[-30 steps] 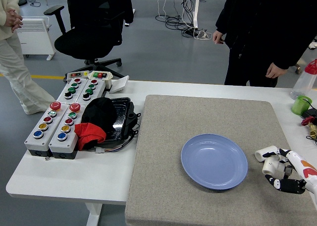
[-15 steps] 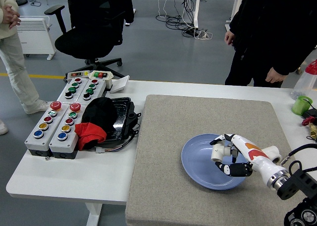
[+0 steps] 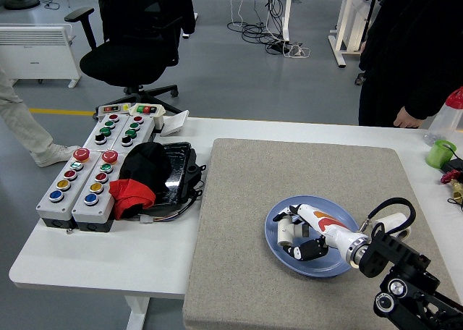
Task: Pick pipe place plate twice
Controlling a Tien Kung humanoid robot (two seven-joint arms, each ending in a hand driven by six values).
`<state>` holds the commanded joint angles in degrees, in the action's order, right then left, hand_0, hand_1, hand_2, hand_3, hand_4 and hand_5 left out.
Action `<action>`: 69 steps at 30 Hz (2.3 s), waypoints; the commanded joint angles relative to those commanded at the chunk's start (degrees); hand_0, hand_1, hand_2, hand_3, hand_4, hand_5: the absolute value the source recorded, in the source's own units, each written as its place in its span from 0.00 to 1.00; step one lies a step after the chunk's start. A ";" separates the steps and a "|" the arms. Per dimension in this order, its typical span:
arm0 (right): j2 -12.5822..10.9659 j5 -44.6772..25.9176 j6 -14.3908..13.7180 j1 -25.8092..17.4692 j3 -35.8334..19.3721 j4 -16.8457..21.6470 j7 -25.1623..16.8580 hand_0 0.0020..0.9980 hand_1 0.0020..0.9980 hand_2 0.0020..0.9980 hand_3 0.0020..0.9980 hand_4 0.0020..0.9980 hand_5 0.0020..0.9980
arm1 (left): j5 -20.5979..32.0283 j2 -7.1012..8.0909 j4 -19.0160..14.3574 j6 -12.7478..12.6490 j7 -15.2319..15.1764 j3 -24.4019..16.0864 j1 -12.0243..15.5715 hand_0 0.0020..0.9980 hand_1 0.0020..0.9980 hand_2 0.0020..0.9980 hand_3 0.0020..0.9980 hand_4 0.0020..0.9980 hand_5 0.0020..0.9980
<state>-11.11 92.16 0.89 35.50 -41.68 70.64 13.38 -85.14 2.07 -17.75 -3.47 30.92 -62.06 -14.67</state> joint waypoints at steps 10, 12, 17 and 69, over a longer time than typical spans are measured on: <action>0.59 -0.50 -0.67 0.22 -1.93 0.15 0.47 1.00 0.97 1.00 1.00 0.90 0.47 | 1.03 0.03 -0.15 -0.15 0.17 0.61 0.31 0.66 0.64 0.64 0.56 0.39 1.00; -0.15 -0.20 -1.94 -0.60 -4.25 1.66 -0.17 1.00 0.97 1.00 1.00 0.90 0.47 | 1.19 0.04 -0.12 -0.24 0.13 0.66 0.36 0.66 0.64 0.64 0.56 0.39 1.00; -2.35 0.71 -3.74 -1.49 -9.64 4.50 -1.57 1.00 0.96 1.00 1.00 0.89 0.46 | 0.95 0.04 -0.07 -0.20 0.14 0.44 0.40 0.66 0.64 0.64 0.56 0.39 1.00; -11.87 0.50 -4.24 -2.33 -12.41 -13.78 -2.14 0.34 0.45 0.48 0.62 0.53 0.16 | -0.08 -0.23 0.01 -0.01 0.22 -0.25 0.06 0.66 0.64 0.64 0.56 0.39 1.00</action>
<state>-22.98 92.66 -3.36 33.16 -54.09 56.86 11.24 -85.23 1.84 -17.74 -3.48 31.14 -62.32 -14.60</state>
